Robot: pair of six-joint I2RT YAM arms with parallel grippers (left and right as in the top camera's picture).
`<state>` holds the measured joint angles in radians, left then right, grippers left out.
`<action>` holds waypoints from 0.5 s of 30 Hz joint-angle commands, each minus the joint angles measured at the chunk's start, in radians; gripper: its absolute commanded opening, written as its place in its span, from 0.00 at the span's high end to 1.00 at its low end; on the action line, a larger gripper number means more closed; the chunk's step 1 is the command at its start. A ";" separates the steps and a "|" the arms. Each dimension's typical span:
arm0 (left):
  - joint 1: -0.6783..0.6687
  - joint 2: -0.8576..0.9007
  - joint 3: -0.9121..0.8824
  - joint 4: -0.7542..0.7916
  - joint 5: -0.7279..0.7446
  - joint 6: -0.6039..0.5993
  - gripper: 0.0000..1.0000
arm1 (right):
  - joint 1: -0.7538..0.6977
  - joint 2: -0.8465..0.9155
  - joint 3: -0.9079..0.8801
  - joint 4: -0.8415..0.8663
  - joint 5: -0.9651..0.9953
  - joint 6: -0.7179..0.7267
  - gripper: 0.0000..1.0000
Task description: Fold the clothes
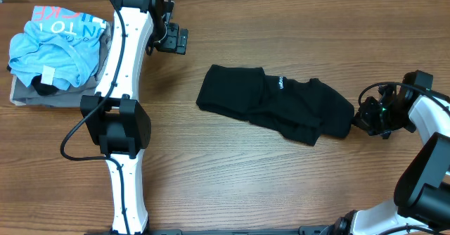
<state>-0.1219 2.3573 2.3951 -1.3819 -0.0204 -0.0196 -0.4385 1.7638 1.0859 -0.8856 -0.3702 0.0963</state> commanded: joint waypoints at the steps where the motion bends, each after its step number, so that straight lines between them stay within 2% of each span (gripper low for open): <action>1: 0.004 -0.002 0.023 0.003 -0.013 0.012 0.00 | 0.000 -0.029 0.024 0.002 -0.017 -0.024 0.96; 5: 0.004 -0.002 0.023 0.003 -0.013 0.012 0.00 | -0.001 -0.028 0.024 0.014 -0.016 -0.025 0.96; 6: 0.004 -0.002 0.023 0.003 -0.013 0.012 0.00 | 0.000 -0.028 0.024 0.016 -0.016 -0.026 0.92; 8: 0.004 -0.002 0.023 0.003 -0.013 0.012 0.00 | 0.000 -0.026 0.023 0.019 -0.014 -0.026 0.67; 10: 0.004 -0.002 0.023 0.004 -0.013 0.011 0.00 | 0.009 -0.021 0.013 0.025 -0.007 -0.026 0.59; 15: 0.004 -0.001 0.023 0.010 -0.013 0.011 0.00 | 0.053 0.006 -0.047 0.083 0.011 -0.026 0.58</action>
<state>-0.1219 2.3573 2.3951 -1.3769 -0.0204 -0.0196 -0.4183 1.7641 1.0740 -0.8211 -0.3634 0.0746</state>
